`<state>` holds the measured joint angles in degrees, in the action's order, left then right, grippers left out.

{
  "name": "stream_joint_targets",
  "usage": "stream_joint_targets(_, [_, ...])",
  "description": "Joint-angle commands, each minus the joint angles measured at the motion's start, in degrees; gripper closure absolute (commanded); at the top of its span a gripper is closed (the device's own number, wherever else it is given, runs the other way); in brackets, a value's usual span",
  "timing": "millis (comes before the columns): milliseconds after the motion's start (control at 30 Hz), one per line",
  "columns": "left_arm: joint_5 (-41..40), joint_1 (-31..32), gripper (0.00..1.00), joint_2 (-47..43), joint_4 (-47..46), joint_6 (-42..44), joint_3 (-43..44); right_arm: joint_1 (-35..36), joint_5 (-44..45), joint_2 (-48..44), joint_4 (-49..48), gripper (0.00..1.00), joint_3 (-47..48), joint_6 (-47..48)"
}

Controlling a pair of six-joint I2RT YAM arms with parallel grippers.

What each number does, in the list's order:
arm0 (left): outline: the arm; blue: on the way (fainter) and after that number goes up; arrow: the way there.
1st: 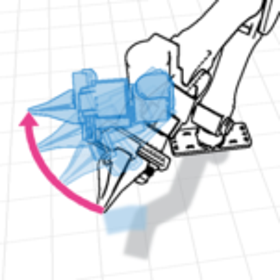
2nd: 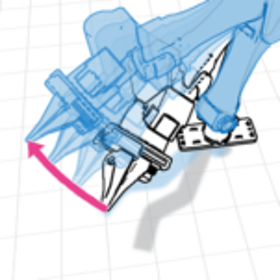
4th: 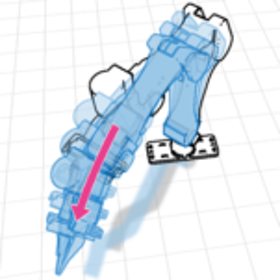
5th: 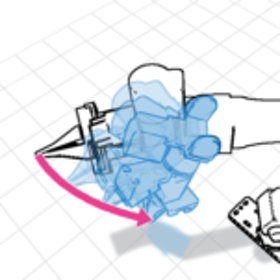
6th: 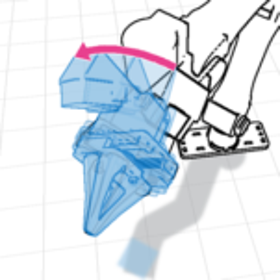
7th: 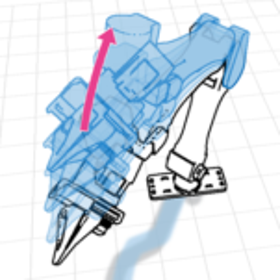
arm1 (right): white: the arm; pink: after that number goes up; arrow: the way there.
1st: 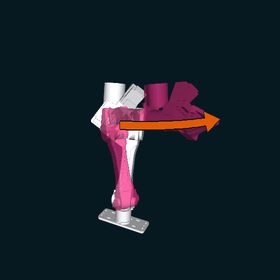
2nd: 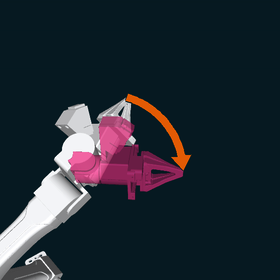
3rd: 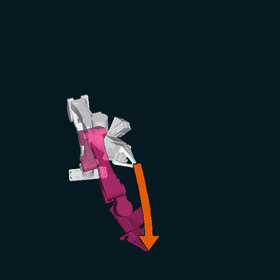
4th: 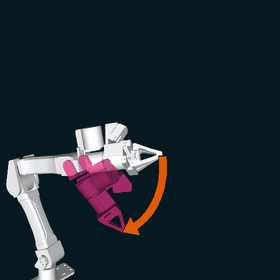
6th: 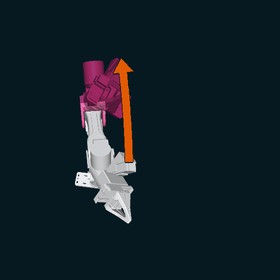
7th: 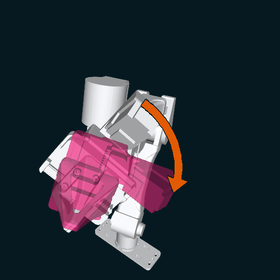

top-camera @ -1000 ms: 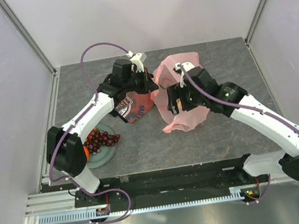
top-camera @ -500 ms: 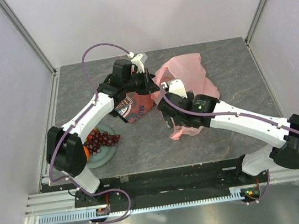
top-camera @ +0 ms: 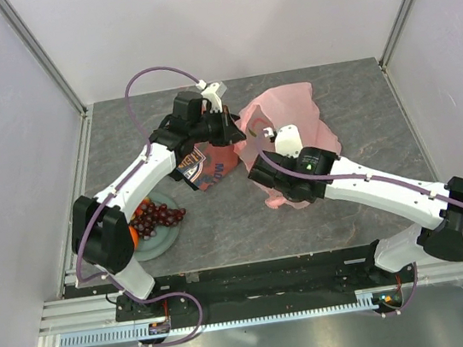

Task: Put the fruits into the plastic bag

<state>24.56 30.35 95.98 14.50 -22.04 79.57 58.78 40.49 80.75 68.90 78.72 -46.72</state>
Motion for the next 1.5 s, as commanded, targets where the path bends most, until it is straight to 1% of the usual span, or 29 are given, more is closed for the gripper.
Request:
stream_joint_targets(0, [0.7,-0.3,0.98,-1.0,-0.4,1.2,3.2,-0.1,2.9,-0.5,2.9,0.85,0.3,-0.9])
stream_joint_targets(33, [0.7,-0.2,0.99,-0.8,-0.4,1.2,3.9,-0.7,2.8,-0.9,2.9,0.9,0.6,-0.7])
stream_joint_targets(67, [1.0,-0.3,0.98,-0.6,-0.1,1.0,4.4,-1.1,2.7,-1.3,3.1,0.99,1.2,-0.1])
stream_joint_targets(100, [1.5,-0.4,0.99,-0.5,0.2,0.8,6.2,-1.5,2.5,-1.7,3.4,1.0,2.5,1.4])
stream_joint_targets(167, [2.4,-0.4,0.98,-0.4,0.8,0.2,8.9,-1.9,2.9,-2.2,4.4,1.0,9.4,3.0])
stream_joint_targets(200, [2.9,-0.4,0.98,-0.2,2.1,0.0,13.0,-1.9,3.5,-2.1,4.4,1.0,12.4,5.6])
stream_joint_targets(233, [3.5,-0.4,0.99,-0.1,2.9,-0.1,15.4,-2.0,4.4,-2.0,4.7,1.0,18.7,6.6])
stream_joint_targets(267, [4.5,-0.4,0.99,0.2,3.6,-0.6,17.8,-2.1,4.9,-1.9,5.1,1.0,21.8,7.8])
stream_joint_targets(300, [4.8,-0.4,0.98,0.5,5.0,-1.2,22.6,-2.2,5.4,-1.8,4.9,1.0,24.8,9.0])
stream_joint_targets(333, [5.1,-0.4,0.99,0.6,5.4,-1.8,24.8,-2.3,7.0,-1.7,5.0,1.0,30.4,11.4])
stream_joint_targets(433, [6.4,-0.5,0.98,1.0,5.9,-4.8,30.9,-2.4,9.3,-1.1,4.0,1.0,38.6,15.9])
stream_joint_targets(533, [7.3,-0.9,0.98,1.8,5.9,-8.9,33.9,-2.4,9.7,-1.2,1.3,1.0,42.0,20.0])
stream_joint_targets(567, [7.5,-1.1,0.98,2.0,5.9,-9.6,34.2,-2.4,9.3,-2.2,-1.2,1.0,41.7,20.7])
stream_joint_targets(667, [7.3,-2.9,0.99,3.4,6.3,-11.4,33.4,-2.4,7.9,-5.8,-7.5,1.0,35.4,22.6])
stream_joint_targets(700, [8.0,-3.4,0.99,4.7,6.8,-12.0,33.2,-2.4,7.3,-6.6,-8.7,1.0,30.9,22.6])
stream_joint_targets(733, [9.2,-3.9,0.98,5.6,7.8,-12.7,32.9,-2.4,6.5,-8.2,-10.4,1.0,28.8,22.4])
stream_joint_targets(800, [10.1,-4.9,0.99,7.3,9.5,-13.0,32.5,-2.4,3.7,-9.0,-10.8,1.0,23.6,20.9])
stream_joint_targets(867, [10.9,-5.1,0.98,9.3,11.5,-12.7,31.7,-2.4,0.8,-9.9,-11.7,0.98,20.4,19.2])
stream_joint_targets(900, [11.0,-5.0,0.98,9.9,12.1,-12.5,31.6,-2.5,-0.1,-10.2,-12.2,0.97,17.5,18.9])
stream_joint_targets(967, [10.3,-5.2,0.98,11.7,14.3,-11.8,31.1,-2.4,-3.0,-10.7,-13.9,0.93,15.1,18.4])
stream_joint_targets(1067, [8.8,-5.4,0.98,13.6,17.0,-10.3,31.1,-3.3,-2.6,-9.8,-14.2,0.88,13.7,19.5])
stream_joint_targets(1100, [8.3,-5.5,0.99,14.0,17.4,-9.6,31.1,-3.8,-2.7,-9.4,-14.1,0.8,13.7,19.3])
stream_joint_targets(1167, [8.6,-5.7,0.98,15.0,17.7,-9.3,31.4,-5.1,-3.3,-8.9,-14.5,0.73,14.3,19.6])
stream_joint_targets(1200, [8.7,-5.7,0.98,15.3,17.7,-9.2,31.7,-5.3,-3.8,-8.4,-15.0,0.63,14.9,20.6])
stream_joint_targets(1267, [8.8,-5.7,0.99,15.6,17.8,-9.0,32.2,-6.3,-4.4,-7.8,-15.6,0.53,18.1,21.7])
stream_joint_targets(1300, [8.8,-5.7,0.98,15.6,17.7,-8.9,32.3,-6.6,-4.6,-7.0,-16.1,0.45,19.5,23.2])
stream_joint_targets(1367, [8.9,-5.8,0.98,15.7,17.7,-8.6,33.0,-7.5,-4.9,-6.0,-16.4,0.38,23.9,24.8])
stream_joint_targets(1400, [9.0,-5.8,0.99,15.7,17.7,-8.5,33.1,-8.0,-6.1,-4.8,-17.0,0.32,25.3,26.4])
stream_joint_targets(1467, [9.3,-5.9,0.99,15.4,17.5,-8.4,33.5,-11.2,-9.4,-3.8,-17.7,0.27,28.9,27.3])
